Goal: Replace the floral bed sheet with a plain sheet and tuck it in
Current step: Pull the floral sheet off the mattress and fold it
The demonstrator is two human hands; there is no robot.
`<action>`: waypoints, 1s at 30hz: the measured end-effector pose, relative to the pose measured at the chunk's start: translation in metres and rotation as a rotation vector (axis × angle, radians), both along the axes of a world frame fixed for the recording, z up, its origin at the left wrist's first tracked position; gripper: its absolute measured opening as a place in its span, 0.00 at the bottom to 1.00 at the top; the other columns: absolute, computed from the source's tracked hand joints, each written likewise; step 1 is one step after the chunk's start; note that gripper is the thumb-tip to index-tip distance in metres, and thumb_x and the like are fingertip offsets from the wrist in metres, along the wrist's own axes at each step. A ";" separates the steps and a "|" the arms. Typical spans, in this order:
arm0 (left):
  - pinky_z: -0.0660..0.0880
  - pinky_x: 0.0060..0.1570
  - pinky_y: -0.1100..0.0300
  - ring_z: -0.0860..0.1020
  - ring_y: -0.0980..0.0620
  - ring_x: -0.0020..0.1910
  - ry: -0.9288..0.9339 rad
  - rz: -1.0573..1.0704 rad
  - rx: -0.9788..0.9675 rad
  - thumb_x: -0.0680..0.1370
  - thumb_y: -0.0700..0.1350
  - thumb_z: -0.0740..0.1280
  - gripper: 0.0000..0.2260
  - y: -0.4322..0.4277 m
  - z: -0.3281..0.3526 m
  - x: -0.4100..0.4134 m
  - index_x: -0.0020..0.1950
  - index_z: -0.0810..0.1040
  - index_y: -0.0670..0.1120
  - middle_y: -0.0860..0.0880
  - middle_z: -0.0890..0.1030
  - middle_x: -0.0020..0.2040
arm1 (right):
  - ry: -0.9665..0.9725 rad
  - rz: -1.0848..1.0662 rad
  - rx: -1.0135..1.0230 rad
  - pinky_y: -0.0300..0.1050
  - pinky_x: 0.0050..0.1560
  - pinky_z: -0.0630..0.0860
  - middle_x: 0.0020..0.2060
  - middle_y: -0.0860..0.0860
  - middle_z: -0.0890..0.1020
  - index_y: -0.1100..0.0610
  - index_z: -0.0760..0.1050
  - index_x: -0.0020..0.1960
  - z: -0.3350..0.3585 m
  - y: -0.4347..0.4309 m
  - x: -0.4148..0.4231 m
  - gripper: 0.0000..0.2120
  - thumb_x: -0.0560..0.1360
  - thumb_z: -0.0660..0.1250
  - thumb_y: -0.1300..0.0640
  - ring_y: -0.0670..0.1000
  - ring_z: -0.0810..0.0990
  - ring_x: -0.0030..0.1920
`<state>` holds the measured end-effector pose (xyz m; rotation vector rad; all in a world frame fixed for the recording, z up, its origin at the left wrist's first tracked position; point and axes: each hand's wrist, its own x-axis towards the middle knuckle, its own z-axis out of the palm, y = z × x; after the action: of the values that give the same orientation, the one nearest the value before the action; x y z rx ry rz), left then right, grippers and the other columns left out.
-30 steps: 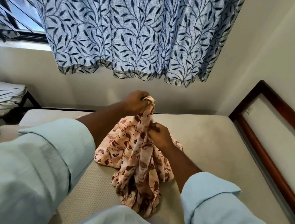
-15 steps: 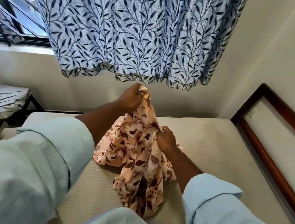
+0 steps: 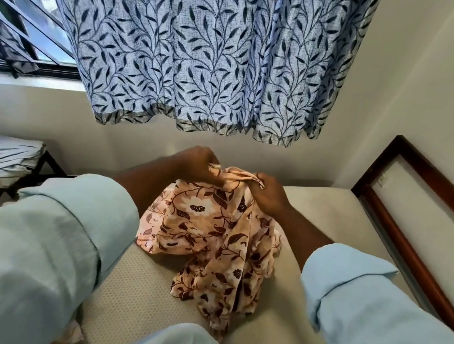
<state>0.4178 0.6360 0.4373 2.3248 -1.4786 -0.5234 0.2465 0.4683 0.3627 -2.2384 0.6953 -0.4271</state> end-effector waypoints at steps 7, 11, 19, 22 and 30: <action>0.75 0.37 0.60 0.81 0.51 0.42 -0.064 -0.016 -0.026 0.77 0.54 0.72 0.14 0.000 0.022 0.004 0.54 0.85 0.45 0.48 0.85 0.47 | 0.001 0.026 -0.011 0.43 0.32 0.66 0.32 0.52 0.82 0.55 0.82 0.40 -0.004 0.002 -0.012 0.20 0.71 0.75 0.36 0.42 0.75 0.31; 0.75 0.35 0.62 0.82 0.52 0.39 0.012 0.098 -0.228 0.79 0.53 0.70 0.12 -0.004 0.033 -0.005 0.52 0.83 0.44 0.49 0.83 0.41 | 0.030 0.030 0.020 0.41 0.34 0.72 0.33 0.47 0.83 0.51 0.81 0.40 -0.004 0.015 -0.013 0.24 0.64 0.77 0.30 0.42 0.79 0.34; 0.72 0.39 0.66 0.80 0.58 0.42 0.011 0.109 -0.440 0.79 0.52 0.71 0.11 -0.021 0.057 -0.026 0.55 0.84 0.46 0.51 0.84 0.49 | 0.045 -0.090 0.066 0.43 0.48 0.76 0.53 0.57 0.86 0.57 0.82 0.61 -0.006 0.048 -0.004 0.30 0.67 0.79 0.39 0.60 0.84 0.54; 0.68 0.34 0.68 0.76 0.62 0.35 0.038 0.137 -0.506 0.78 0.54 0.71 0.13 -0.023 0.060 -0.031 0.53 0.85 0.45 0.56 0.81 0.41 | 0.082 -0.131 0.134 0.47 0.53 0.80 0.57 0.56 0.85 0.57 0.79 0.65 -0.009 0.059 -0.001 0.37 0.66 0.78 0.34 0.59 0.84 0.57; 0.67 0.26 0.64 0.71 0.59 0.23 0.125 0.274 -0.698 0.79 0.53 0.70 0.11 -0.029 0.079 -0.041 0.38 0.80 0.50 0.54 0.78 0.29 | 0.062 -0.171 0.121 0.51 0.69 0.74 0.70 0.54 0.77 0.56 0.66 0.76 -0.009 0.082 -0.006 0.52 0.61 0.81 0.35 0.58 0.76 0.69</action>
<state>0.3770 0.6070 0.5167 1.8456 -1.0339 -0.0519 0.2408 0.5505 0.3541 -2.0944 0.9249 -0.3894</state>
